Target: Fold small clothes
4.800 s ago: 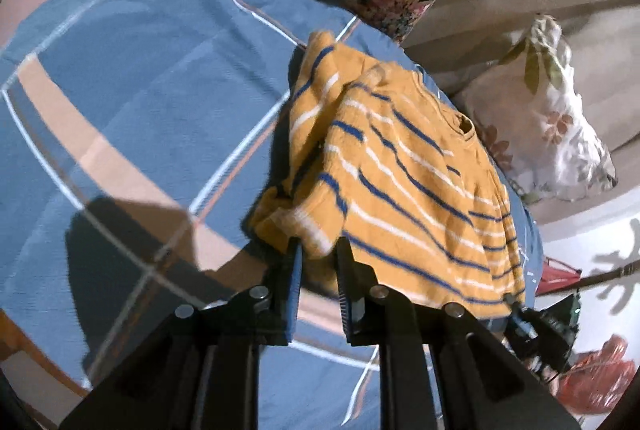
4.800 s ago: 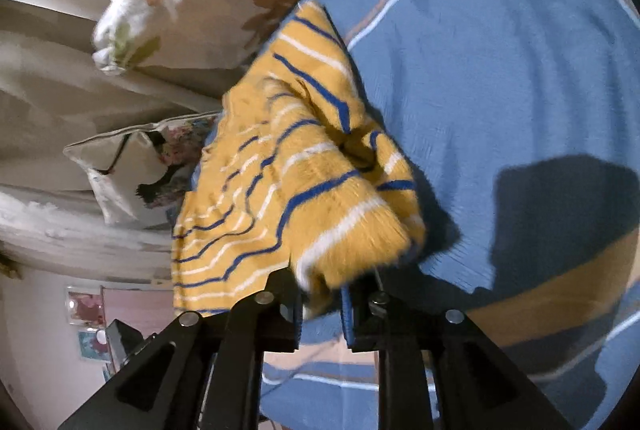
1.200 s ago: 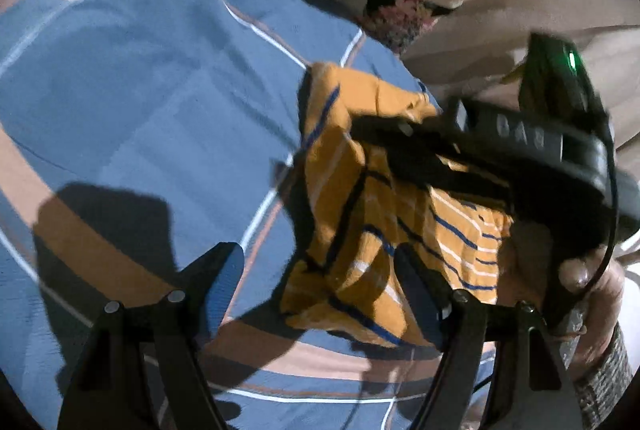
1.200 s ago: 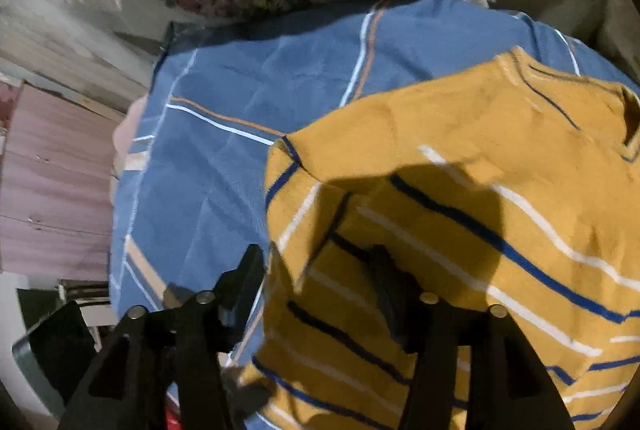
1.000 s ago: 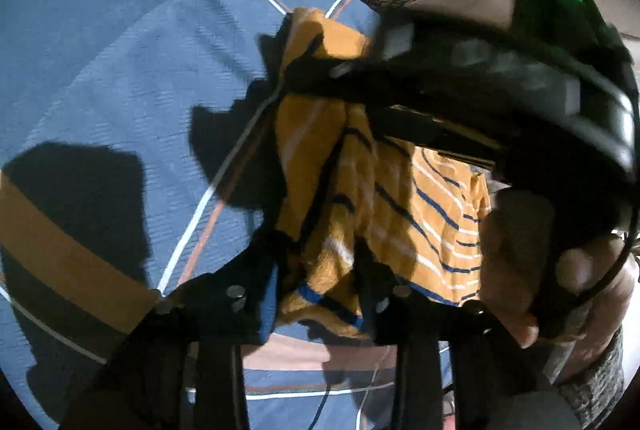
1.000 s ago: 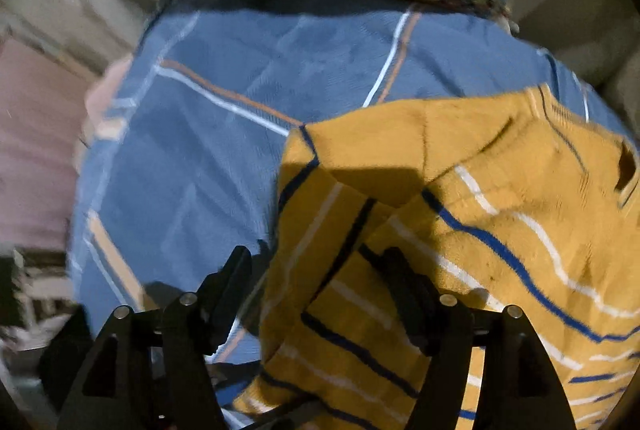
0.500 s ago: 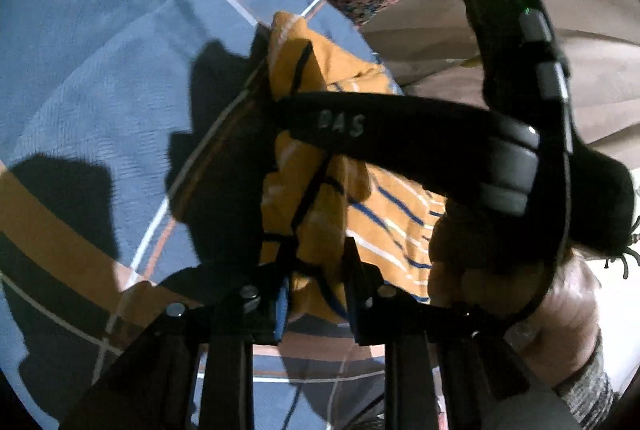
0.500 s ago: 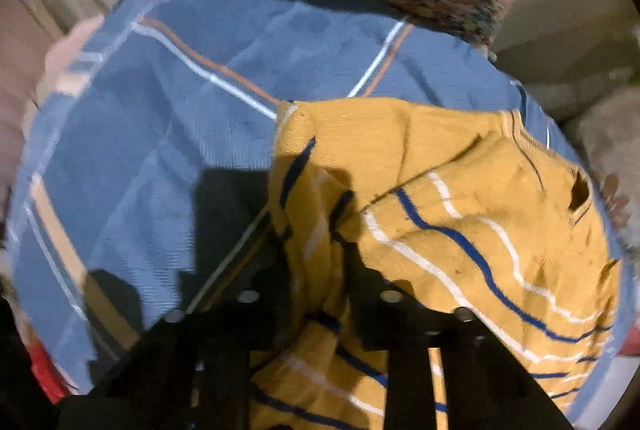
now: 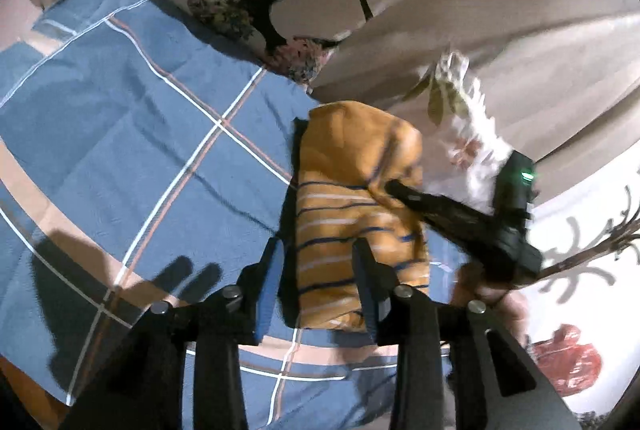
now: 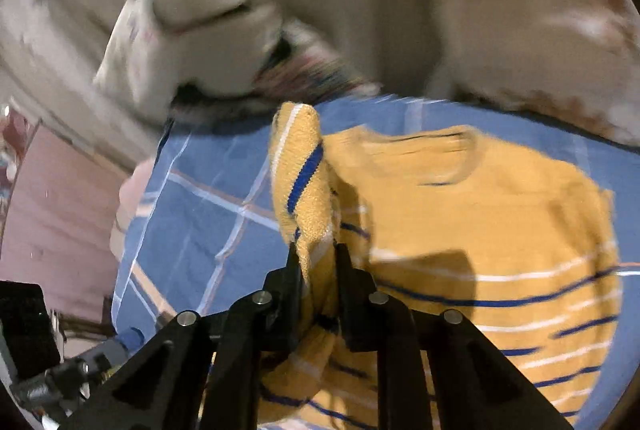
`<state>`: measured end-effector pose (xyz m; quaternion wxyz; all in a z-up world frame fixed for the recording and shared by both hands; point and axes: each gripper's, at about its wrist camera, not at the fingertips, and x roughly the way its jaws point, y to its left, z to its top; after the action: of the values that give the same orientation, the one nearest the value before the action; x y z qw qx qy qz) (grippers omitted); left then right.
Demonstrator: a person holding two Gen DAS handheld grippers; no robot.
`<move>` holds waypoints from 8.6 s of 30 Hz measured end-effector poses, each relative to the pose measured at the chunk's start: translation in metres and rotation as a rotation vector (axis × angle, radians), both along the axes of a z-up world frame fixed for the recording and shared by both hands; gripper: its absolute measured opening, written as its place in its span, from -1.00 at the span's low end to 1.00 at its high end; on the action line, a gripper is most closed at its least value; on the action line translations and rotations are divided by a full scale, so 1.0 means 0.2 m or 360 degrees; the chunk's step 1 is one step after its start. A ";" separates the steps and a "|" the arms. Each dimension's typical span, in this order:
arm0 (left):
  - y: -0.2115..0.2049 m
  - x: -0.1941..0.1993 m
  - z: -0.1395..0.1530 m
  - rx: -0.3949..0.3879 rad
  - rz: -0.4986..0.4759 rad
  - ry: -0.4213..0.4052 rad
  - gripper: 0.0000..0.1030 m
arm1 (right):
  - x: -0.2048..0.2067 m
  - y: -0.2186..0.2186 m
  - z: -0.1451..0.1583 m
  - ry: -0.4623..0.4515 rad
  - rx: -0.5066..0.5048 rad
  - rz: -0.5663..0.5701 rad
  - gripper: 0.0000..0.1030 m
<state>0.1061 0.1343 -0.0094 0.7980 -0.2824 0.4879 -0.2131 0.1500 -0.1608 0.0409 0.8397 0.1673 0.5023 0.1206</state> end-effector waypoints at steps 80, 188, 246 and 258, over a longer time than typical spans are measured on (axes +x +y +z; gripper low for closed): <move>-1.04 0.60 -0.51 -0.0225 -0.0527 0.0394 0.55 | -0.12 -1.02 -0.52 0.0146 0.0521 -0.0383 -0.16; -0.72 -0.39 -0.19 0.0906 -0.0238 -0.0061 0.94 | -0.95 -0.32 -0.25 0.0164 -0.0488 -0.0567 0.15; -0.78 -0.28 -0.14 0.0947 -0.0244 -0.0104 0.94 | -0.86 -0.37 -0.25 0.0157 -0.0525 -0.0588 0.26; -0.78 -0.28 -0.14 0.0958 -0.0237 -0.0104 0.94 | -0.86 -0.36 -0.26 0.0158 -0.0520 -0.0571 0.27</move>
<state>0.0494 -0.0219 -0.0367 0.8432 0.0100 0.5226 -0.1258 -0.0216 -0.2333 -0.0109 0.8379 0.1216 0.5181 -0.1215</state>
